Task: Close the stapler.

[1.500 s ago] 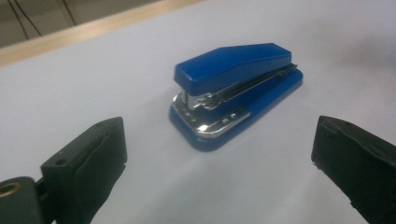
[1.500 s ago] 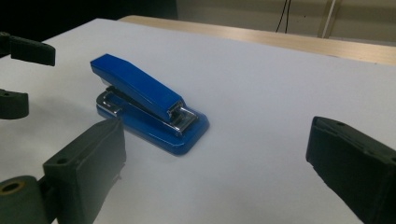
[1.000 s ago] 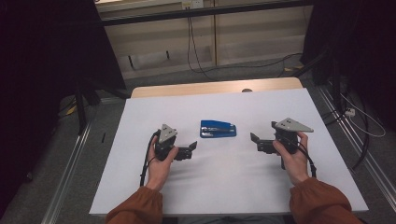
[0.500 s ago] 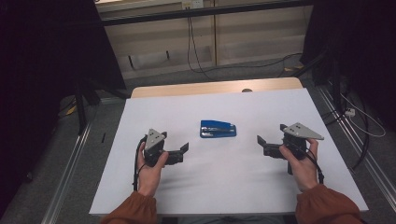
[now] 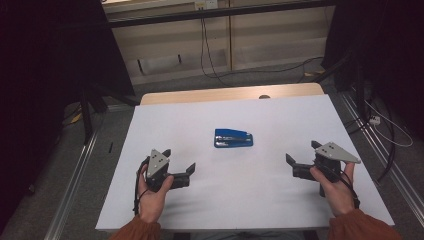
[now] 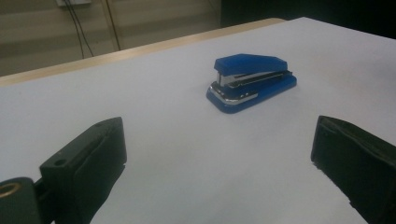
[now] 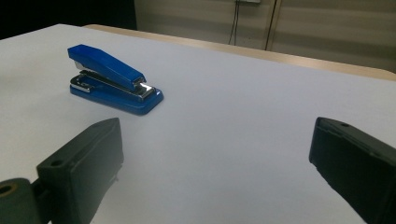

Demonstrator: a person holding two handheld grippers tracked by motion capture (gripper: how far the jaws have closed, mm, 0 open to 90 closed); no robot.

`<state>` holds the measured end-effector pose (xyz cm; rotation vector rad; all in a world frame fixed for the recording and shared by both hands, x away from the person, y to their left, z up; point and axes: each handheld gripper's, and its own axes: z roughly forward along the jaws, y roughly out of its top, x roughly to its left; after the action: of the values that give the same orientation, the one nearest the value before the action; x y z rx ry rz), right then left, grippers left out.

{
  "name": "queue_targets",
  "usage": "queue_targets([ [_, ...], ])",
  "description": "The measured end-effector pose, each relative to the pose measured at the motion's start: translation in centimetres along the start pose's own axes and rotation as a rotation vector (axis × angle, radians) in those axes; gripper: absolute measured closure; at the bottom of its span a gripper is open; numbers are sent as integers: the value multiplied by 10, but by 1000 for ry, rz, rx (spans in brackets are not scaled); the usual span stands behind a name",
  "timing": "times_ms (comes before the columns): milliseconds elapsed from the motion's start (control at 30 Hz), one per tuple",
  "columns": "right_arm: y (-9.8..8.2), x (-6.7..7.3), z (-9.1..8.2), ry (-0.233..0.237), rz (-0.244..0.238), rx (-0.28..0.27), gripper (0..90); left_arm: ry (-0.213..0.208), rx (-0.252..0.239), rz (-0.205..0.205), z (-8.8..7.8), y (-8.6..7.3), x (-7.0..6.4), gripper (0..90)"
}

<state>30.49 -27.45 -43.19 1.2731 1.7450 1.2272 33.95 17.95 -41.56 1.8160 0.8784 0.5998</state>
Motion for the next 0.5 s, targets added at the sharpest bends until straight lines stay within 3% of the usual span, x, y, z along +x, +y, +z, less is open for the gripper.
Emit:
queue_targets([
  [167,-3,-1,-8,-7,5,-3,30,25,16,9,-9,-9,3,35],
  [500,-10,-7,-24,-18,20,-14,30,84,-19,-22,-32,-17,10,33],
])
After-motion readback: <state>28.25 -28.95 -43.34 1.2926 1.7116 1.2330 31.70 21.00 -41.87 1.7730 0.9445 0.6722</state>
